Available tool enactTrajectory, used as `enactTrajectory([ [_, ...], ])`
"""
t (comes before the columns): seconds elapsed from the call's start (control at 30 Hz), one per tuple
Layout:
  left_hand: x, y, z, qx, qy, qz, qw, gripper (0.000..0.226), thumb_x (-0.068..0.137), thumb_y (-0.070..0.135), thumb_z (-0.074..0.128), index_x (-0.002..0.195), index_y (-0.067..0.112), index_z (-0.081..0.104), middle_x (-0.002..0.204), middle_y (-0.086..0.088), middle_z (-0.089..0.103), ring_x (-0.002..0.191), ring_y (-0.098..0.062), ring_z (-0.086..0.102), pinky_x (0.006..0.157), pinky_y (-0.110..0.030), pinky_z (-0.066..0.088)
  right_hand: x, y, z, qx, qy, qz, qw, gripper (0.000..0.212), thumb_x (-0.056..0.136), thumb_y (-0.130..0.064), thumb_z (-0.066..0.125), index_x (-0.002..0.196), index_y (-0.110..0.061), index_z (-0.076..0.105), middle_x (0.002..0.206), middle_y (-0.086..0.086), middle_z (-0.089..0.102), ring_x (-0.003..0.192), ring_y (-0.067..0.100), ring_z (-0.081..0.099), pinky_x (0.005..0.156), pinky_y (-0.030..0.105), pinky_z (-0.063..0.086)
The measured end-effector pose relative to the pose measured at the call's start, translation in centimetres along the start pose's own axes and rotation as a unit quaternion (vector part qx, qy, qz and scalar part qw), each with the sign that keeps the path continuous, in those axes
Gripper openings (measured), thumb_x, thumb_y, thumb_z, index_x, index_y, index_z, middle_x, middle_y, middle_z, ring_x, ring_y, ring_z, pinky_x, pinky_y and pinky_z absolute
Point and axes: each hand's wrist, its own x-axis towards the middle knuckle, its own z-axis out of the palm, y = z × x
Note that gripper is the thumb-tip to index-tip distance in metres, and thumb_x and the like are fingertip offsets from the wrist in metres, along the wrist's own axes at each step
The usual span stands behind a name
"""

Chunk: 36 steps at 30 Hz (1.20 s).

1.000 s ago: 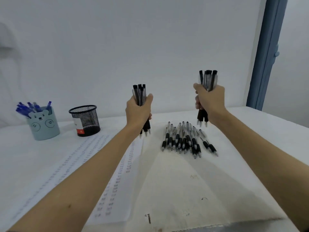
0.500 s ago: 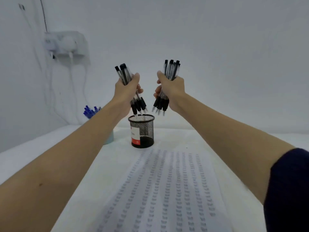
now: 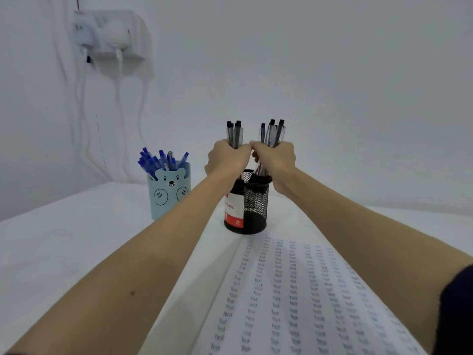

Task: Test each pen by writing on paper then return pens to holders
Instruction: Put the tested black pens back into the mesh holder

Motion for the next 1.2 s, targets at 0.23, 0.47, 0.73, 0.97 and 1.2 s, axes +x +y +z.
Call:
enactTrajectory([
  [0.23,-0.4,-1.1,-1.3,0.023,-0.043,-0.052,0.997,0.02,0.08,0.02,0.067,0.094,0.01,0.056,0.088,-0.005,0.06,0.081,-0.019,0.054,0.062,-0.026,0.043,-0.8,1.0,-0.2,0.0,-0.035,0.041,0.999,0.027,0.076,-0.022,0.073,0.076,-0.01,0.049,0.071,0.001,0.051,0.063,0.012,0.047,0.051,0.021,0.036],
  [0.47,-1.1,-1.1,-1.5,-0.071,-0.061,-0.096,0.991,0.015,0.082,0.029,0.064,0.081,0.018,0.053,0.099,-0.007,0.064,0.091,-0.023,0.061,0.086,-0.037,0.052,-1.8,0.8,-0.1,0.089,-0.044,0.075,0.992,0.052,0.07,-0.043,0.073,0.105,-0.006,0.062,0.107,0.013,0.067,0.079,0.018,0.056,0.066,0.03,0.042],
  [0.73,-1.3,-1.2,-1.6,-0.087,-0.074,-0.113,0.987,0.04,0.083,0.029,0.061,0.119,0.012,0.054,0.111,-0.007,0.062,0.103,-0.023,0.058,0.089,-0.039,0.049,-1.3,1.0,-0.3,0.025,0.001,0.012,1.0,0.063,0.073,-0.032,0.078,0.122,-0.012,0.042,0.108,0.003,0.05,0.095,0.017,0.052,0.077,0.027,0.039],
  [0.97,-1.3,-0.2,-2.4,-0.083,-0.039,-0.063,0.994,0.036,0.085,0.021,0.057,0.12,0.012,0.052,0.096,0.001,0.056,0.088,-0.014,0.051,0.075,-0.027,0.043,-1.0,-0.7,-1.5,0.049,0.037,0.003,0.998,0.028,0.088,-0.035,0.057,0.104,-0.013,0.049,0.1,-0.001,0.051,0.072,0.007,0.045,0.055,0.021,0.031],
  [1.2,-5.7,4.3,-2.0,0.051,-0.05,0.141,0.987,0.037,0.088,0.018,0.055,0.125,0.018,0.055,0.129,0.003,0.054,0.114,-0.011,0.05,0.092,-0.024,0.04,-2.8,-4.8,-8.9,-0.067,-0.007,-0.01,0.998,0.008,0.086,-0.018,0.058,0.089,-0.012,0.054,0.09,0.004,0.059,0.064,0.012,0.043,0.053,0.022,0.032],
])
